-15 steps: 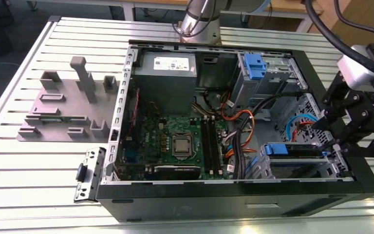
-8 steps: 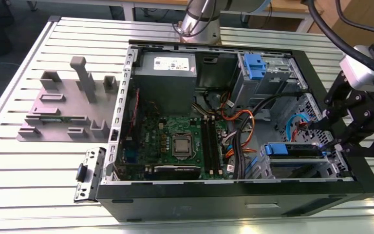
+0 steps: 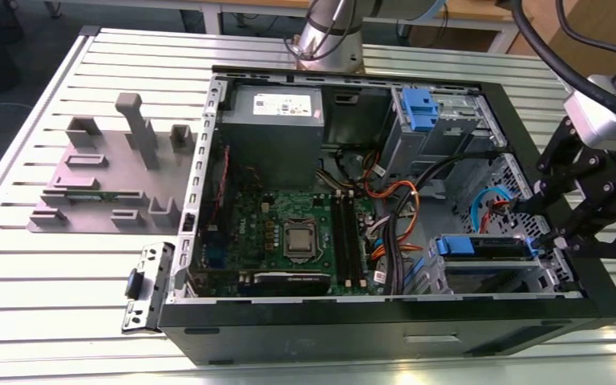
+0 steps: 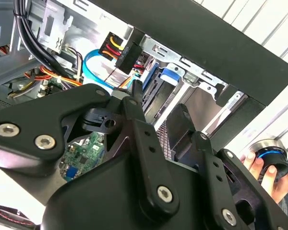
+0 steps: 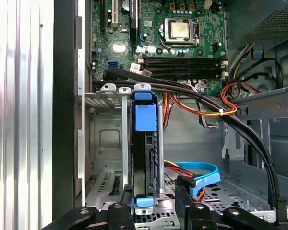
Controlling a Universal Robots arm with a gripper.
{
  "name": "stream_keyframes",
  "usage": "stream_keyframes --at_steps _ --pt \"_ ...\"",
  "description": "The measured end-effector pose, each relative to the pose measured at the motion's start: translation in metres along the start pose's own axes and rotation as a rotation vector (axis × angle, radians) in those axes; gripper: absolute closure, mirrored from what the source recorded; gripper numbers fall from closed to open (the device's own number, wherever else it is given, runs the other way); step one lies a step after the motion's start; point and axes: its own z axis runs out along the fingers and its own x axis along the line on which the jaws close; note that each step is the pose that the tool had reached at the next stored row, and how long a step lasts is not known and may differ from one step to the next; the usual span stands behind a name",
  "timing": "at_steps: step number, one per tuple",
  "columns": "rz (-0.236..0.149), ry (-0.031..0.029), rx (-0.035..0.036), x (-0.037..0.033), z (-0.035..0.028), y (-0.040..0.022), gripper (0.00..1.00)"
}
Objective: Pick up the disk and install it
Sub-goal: 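Insert the first disk wire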
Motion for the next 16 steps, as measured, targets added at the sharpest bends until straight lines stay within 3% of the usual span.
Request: stream_keyframes --at_steps 6,11,16 --pt "0.0 0.0002 0.0 0.0 -0.0004 -0.0001 0.53" --pt "0.0 0.0 0.0 -0.0008 -0.009 0.0004 0.53" --pt "0.0 -0.0001 -0.0002 -0.0028 -0.0097 -0.0003 0.53"
